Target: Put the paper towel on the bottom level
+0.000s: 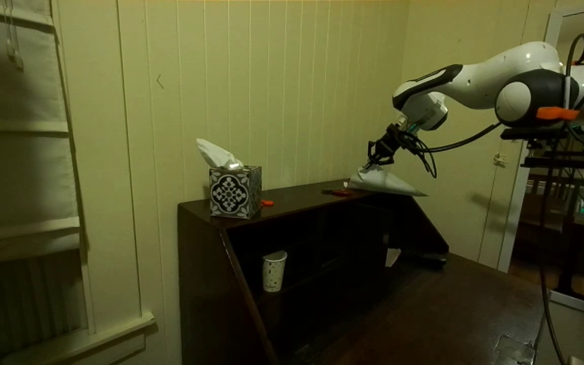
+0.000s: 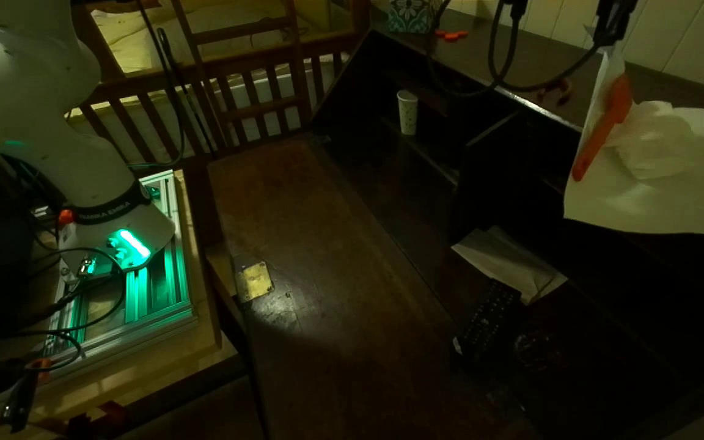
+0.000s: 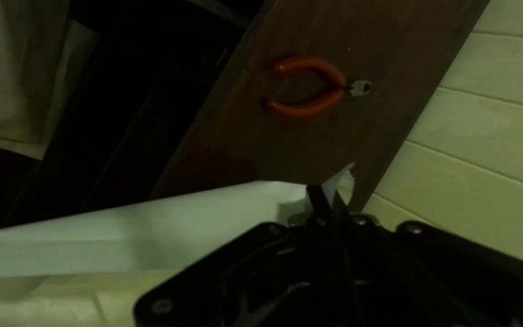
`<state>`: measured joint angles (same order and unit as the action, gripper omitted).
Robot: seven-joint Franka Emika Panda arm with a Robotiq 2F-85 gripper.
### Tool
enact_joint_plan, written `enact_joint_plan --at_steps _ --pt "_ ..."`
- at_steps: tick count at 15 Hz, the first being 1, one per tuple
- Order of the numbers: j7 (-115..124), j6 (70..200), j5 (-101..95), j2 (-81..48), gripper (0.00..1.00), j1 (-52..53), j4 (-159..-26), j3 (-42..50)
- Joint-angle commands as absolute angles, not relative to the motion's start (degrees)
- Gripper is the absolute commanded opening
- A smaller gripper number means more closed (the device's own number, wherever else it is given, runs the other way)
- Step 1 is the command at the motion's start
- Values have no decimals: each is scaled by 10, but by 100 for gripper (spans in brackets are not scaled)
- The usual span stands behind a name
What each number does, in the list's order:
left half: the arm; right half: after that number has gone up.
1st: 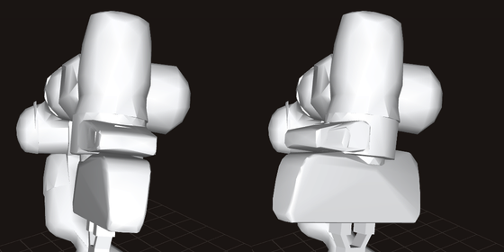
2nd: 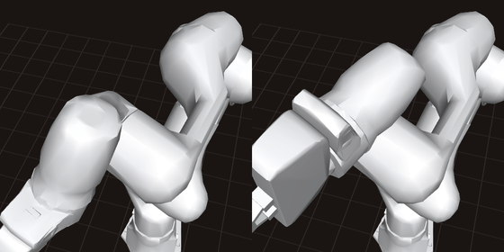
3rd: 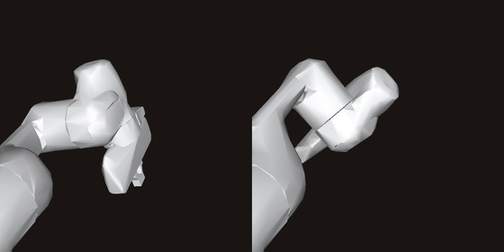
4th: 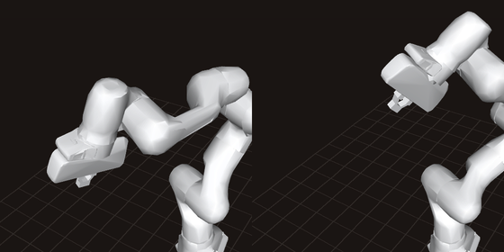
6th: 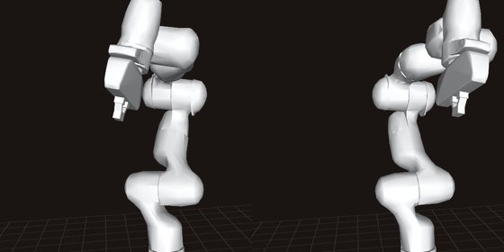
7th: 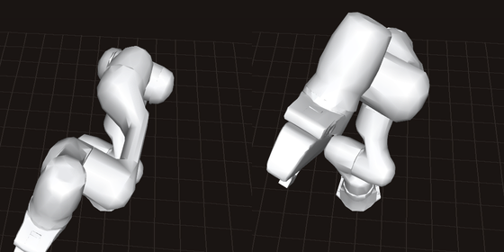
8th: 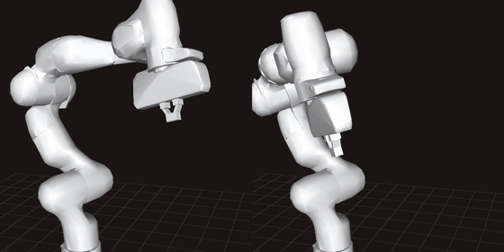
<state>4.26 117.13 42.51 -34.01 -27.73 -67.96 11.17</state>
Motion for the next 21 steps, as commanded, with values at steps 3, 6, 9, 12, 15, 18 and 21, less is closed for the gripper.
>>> enact_joint_plan --at_steps 3,6,9,12,15,18,21 --pt "25 1145 395 -387 0 -287 -595 88" --pt "-2 1150 394 -412 0 -289 -563 75" --pt "-41 1149 381 -427 0 -275 -540 83" --pt "-77 1144 361 -430 0 -263 -520 84" --pt "-101 1140 353 -422 0 -251 -511 82" --pt "-103 1139 347 -415 0 -239 -498 87" --pt "-104 1133 336 -410 0 -234 -486 93"
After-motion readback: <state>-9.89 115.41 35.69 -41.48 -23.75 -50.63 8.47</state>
